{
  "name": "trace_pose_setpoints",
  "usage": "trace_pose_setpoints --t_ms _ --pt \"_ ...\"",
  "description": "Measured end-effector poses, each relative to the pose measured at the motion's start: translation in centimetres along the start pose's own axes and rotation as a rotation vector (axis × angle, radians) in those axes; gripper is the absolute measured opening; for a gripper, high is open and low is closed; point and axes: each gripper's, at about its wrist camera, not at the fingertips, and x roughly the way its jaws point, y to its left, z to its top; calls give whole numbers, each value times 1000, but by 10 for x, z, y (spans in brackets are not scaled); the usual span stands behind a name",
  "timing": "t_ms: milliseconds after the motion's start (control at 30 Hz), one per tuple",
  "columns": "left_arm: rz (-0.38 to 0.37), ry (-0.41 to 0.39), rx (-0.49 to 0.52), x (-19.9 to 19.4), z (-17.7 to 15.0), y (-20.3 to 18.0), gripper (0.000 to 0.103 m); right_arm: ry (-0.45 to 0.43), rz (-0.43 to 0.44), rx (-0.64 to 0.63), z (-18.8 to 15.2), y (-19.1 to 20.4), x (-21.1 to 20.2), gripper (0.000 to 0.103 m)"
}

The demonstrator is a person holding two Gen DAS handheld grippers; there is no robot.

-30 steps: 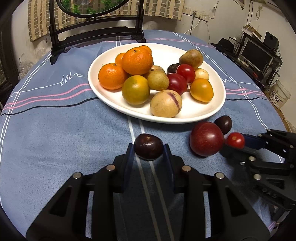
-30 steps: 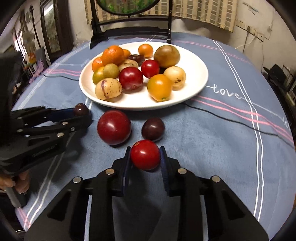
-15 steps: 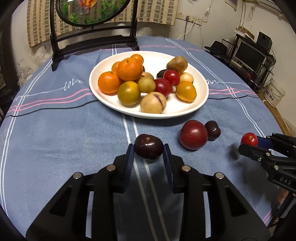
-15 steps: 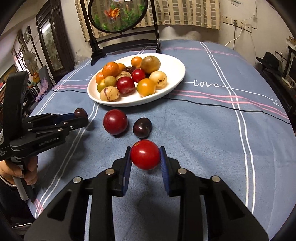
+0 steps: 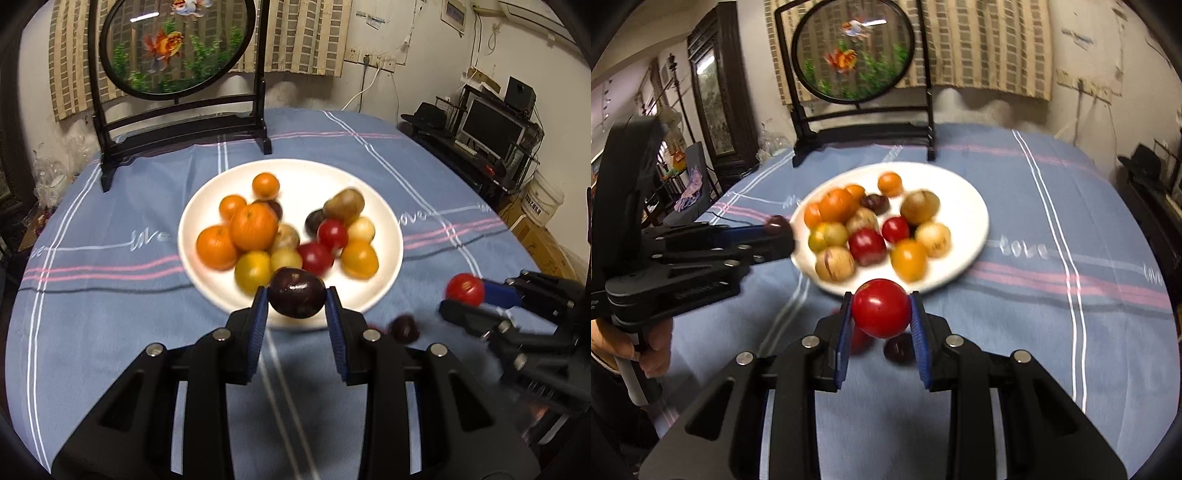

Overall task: Organize fruits
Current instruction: 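Carry the plum and tomato onto the white plate and open both tools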

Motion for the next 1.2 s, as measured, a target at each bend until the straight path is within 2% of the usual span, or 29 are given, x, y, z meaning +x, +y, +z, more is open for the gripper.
trace_pose_setpoints --t_ms 167,400,467,500,533,567,700,867,1000,1033,1200 --pt "4 21 -14 25 28 -2 32 18 16 -32 20 6 29 30" --pt "17 61 0 62 55 -8 33 80 22 -35 30 8 73 30" --pt "28 72 -2 70 58 -10 33 95 3 -29 32 6 83 33" --pt "38 75 -5 75 60 -10 34 93 0 -20 32 4 85 39" --pt "44 77 -5 77 61 -10 39 84 12 -13 32 3 84 46" --pt "48 76 -6 79 61 -10 48 79 11 -14 31 3 83 48" --pt "58 65 6 79 60 -14 54 69 -6 -43 29 4 78 48" --pt "91 44 25 68 55 -19 71 77 3 -30 28 3 72 48" --pt "104 26 24 56 51 -20 75 75 -6 -38 28 6 65 50" --pt "104 20 23 52 49 -20 76 71 -11 -36 27 6 62 60" --pt "120 5 18 37 41 -22 82 44 -23 -32 22 6 44 61"
